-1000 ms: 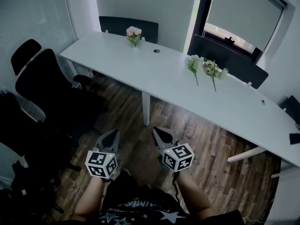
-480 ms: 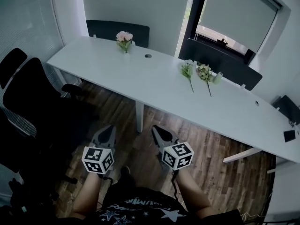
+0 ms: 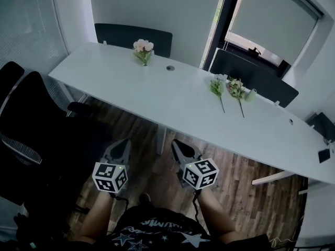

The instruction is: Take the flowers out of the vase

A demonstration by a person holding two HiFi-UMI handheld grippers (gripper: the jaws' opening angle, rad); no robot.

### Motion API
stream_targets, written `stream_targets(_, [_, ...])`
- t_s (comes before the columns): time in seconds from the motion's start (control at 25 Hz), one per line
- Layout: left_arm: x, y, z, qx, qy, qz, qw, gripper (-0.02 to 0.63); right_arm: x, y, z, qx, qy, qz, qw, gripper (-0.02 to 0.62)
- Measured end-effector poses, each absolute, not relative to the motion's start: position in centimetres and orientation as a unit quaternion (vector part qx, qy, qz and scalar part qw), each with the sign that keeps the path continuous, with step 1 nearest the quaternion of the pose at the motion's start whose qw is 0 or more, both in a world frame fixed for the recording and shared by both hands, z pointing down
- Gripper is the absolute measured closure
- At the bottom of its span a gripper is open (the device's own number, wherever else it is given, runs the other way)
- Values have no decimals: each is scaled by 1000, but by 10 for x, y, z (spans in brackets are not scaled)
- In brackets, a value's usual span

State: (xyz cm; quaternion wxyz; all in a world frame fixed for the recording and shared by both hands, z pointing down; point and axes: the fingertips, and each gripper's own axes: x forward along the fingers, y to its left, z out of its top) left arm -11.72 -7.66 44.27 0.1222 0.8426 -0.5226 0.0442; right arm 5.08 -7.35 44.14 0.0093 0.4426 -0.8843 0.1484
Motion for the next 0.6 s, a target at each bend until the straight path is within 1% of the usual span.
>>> stream_targets(0.6, [-163, -141, 450, 857, -495, 41, 135, 597, -6, -134, 449, 454, -877, 153, 30, 592])
